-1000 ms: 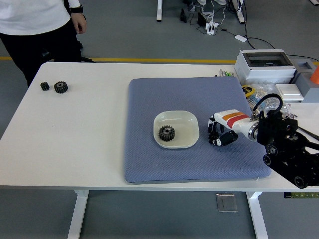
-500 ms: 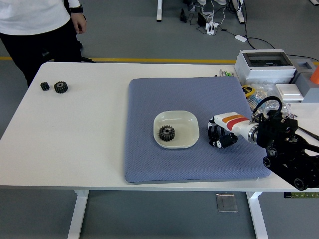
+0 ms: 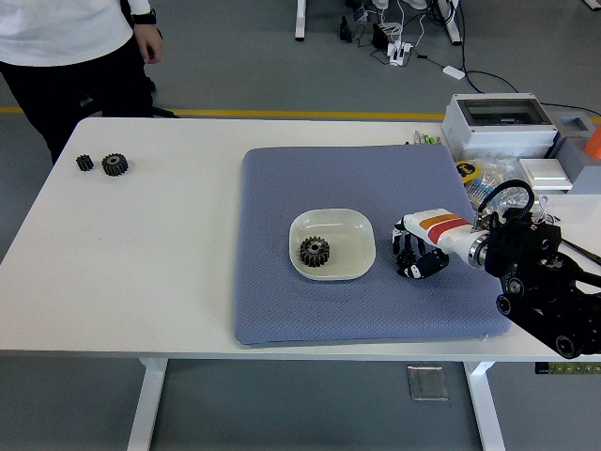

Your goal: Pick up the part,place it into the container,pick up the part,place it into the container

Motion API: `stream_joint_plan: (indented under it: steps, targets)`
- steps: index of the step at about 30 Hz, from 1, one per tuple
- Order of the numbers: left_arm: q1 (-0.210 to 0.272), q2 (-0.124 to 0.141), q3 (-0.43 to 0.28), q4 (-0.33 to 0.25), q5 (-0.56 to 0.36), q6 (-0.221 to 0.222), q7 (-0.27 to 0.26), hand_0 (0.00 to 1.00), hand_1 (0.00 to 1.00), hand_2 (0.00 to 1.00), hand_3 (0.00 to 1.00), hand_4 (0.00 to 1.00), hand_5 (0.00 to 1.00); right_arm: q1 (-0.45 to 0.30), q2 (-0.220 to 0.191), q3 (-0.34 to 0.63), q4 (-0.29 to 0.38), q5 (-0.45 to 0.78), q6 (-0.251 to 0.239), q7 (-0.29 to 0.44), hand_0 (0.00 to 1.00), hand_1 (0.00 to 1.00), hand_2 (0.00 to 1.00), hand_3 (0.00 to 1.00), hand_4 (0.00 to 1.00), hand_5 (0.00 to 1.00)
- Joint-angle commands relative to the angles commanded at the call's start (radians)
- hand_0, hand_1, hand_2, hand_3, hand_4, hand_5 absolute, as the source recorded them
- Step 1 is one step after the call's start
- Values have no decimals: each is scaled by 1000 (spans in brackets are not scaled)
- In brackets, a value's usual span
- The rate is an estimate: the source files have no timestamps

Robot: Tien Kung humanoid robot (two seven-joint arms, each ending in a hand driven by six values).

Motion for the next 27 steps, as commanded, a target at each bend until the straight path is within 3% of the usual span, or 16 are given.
stream_joint_plan:
  steps: [18, 27]
  targets:
    - [-3, 2, -5, 0, 1, 1, -1, 588, 542, 660, 559, 659, 574, 17, -13, 32, 12, -4, 2, -5, 166, 289, 371, 459, 834, 40]
    - [-2, 3, -11, 0, 11, 1, 2, 583, 542, 659, 560, 659, 573, 41, -4, 78, 76, -4, -7, -8, 179, 286, 368, 458, 832, 24]
